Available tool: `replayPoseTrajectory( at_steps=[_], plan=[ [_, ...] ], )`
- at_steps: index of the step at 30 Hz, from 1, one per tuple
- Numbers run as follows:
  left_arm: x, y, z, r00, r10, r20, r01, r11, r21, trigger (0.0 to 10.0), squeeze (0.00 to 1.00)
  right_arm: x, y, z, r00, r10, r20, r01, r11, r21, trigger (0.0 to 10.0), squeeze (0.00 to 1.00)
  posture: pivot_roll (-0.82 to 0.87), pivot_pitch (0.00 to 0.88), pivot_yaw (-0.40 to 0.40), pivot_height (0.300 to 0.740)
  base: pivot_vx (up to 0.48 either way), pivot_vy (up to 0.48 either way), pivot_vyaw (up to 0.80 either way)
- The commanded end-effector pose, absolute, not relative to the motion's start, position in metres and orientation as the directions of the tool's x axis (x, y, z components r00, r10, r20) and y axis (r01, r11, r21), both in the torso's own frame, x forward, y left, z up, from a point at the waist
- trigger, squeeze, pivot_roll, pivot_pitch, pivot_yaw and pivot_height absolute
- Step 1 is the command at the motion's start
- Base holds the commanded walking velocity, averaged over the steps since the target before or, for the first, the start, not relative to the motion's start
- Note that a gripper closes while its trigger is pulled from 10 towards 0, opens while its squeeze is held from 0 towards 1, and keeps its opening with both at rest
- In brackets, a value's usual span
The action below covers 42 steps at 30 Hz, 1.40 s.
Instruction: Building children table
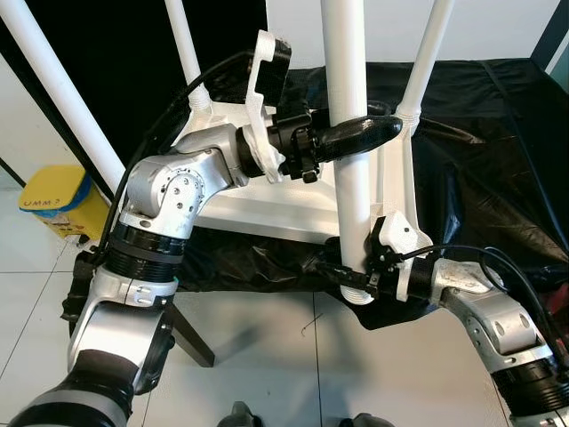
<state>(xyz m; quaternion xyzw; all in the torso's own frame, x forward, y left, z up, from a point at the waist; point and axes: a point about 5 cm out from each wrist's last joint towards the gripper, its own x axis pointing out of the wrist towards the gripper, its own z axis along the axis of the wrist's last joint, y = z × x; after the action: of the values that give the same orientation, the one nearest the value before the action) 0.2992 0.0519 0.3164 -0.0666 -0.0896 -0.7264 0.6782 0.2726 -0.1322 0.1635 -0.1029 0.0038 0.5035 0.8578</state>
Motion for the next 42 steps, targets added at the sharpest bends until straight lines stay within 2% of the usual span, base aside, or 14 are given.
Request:
replayPoseTrajectory(
  at_steps=[1,3,5,6,8,9,12,13,14,17,20,25,33,42],
  plan=[
    [0.297,0.051,0.323,-0.100,-0.976,0.192,0.993,-0.084,0.088,10.0,0.00,0.276,-0.133,0.171,0.507,0.859,-0.074,-0.852,0.487,-0.190,10.0,0.99,-0.02,0.035,0.052,0.740,0.000,0.000,0.00],
    [0.301,0.051,0.330,-0.040,-0.982,0.186,0.995,-0.022,0.096,10.0,0.00,0.277,-0.131,0.176,0.523,0.851,-0.043,-0.840,0.507,-0.194,10.0,1.00,-0.02,0.042,0.055,0.740,0.000,0.000,0.00],
    [0.301,0.051,0.330,-0.040,-0.982,0.186,0.995,-0.022,0.096,10.0,0.00,0.277,-0.131,0.176,0.523,0.851,-0.043,-0.840,0.507,-0.194,10.0,1.00,-0.02,0.042,0.055,0.740,0.000,0.000,0.00],
    [0.304,0.052,0.338,0.018,-0.980,0.196,0.995,0.036,0.089,10.0,0.00,0.279,-0.129,0.180,0.549,0.836,-0.013,-0.822,0.536,-0.193,10.0,1.00,-0.02,0.052,0.062,0.740,0.000,0.000,0.00],
    [0.304,0.052,0.338,0.018,-0.980,0.196,0.995,0.036,0.089,10.0,0.00,0.279,-0.129,0.180,0.549,0.836,-0.013,-0.822,0.536,-0.193,10.0,1.00,-0.02,0.052,0.062,0.740,0.000,0.000,0.00],
    [0.307,0.053,0.348,0.071,-0.973,0.218,0.992,0.091,0.083,10.0,0.00,0.281,-0.124,0.184,0.593,0.805,0.024,-0.786,0.585,-0.198,10.0,1.00,-0.01,0.056,0.063,0.740,0.000,0.000,0.00],
    [0.307,0.053,0.348,0.071,-0.973,0.218,0.992,0.091,0.083,10.0,0.00,0.281,-0.124,0.184,0.593,0.805,0.024,-0.786,0.585,-0.198,10.0,1.00,-0.01,0.056,0.063,0.740,0.000,0.000,0.00],
    [0.311,0.055,0.355,0.152,-0.962,0.226,0.981,0.174,0.081,10.0,0.00,0.284,-0.115,0.187,0.655,0.753,0.069,-0.729,0.653,-0.203,10.0,0.00,-0.01,0.066,0.064,0.740,0.000,0.000,0.00],
    [0.311,0.055,0.355,0.152,-0.962,0.226,0.981,0.174,0.081,10.0,0.00,0.284,-0.115,0.187,0.655,0.753,0.069,-0.729,0.653,-0.203,10.0,0.00,-0.01,0.066,0.064,0.740,0.000,0.000,0.00],
    [0.319,0.058,0.361,0.282,-0.931,0.230,0.949,0.305,0.073,10.0,0.00,0.285,-0.095,0.188,0.728,0.673,0.128,-0.648,0.738,-0.190,10.0,0.00,-0.01,0.071,0.066,0.740,0.000,0.000,0.00],
    [0.319,0.058,0.361,0.282,-0.931,0.230,0.949,0.305,0.073,10.0,0.00,0.285,-0.095,0.188,0.728,0.673,0.128,-0.648,0.738,-0.190,10.0,0.00,-0.01,0.071,0.066,0.740,0.000,0.000,0.00],
    [0.326,0.060,0.363,0.376,-0.893,0.246,0.915,0.399,0.052,10.0,0.00,0.287,-0.076,0.186,0.795,0.582,0.172,-0.562,0.813,-0.151,10.0,0.00,-0.01,0.073,0.068,0.740,0.000,0.000,0.00],
    [0.319,0.050,0.364,0.389,-0.881,0.270,0.909,0.414,0.043,10.0,0.00,0.303,-0.073,0.186,0.889,0.417,0.189,-0.396,0.908,-0.139,10.0,0.00,0.00,0.066,0.066,0.740,0.000,0.000,0.00],
    [0.312,0.037,0.364,0.374,-0.884,0.280,0.918,0.397,0.028,10.0,0.00,0.312,-0.062,0.192,0.904,0.371,0.212,-0.344,0.926,-0.156,10.0,0.00,0.00,0.062,0.071,0.740,0.000,0.000,0.00]
  ],
)
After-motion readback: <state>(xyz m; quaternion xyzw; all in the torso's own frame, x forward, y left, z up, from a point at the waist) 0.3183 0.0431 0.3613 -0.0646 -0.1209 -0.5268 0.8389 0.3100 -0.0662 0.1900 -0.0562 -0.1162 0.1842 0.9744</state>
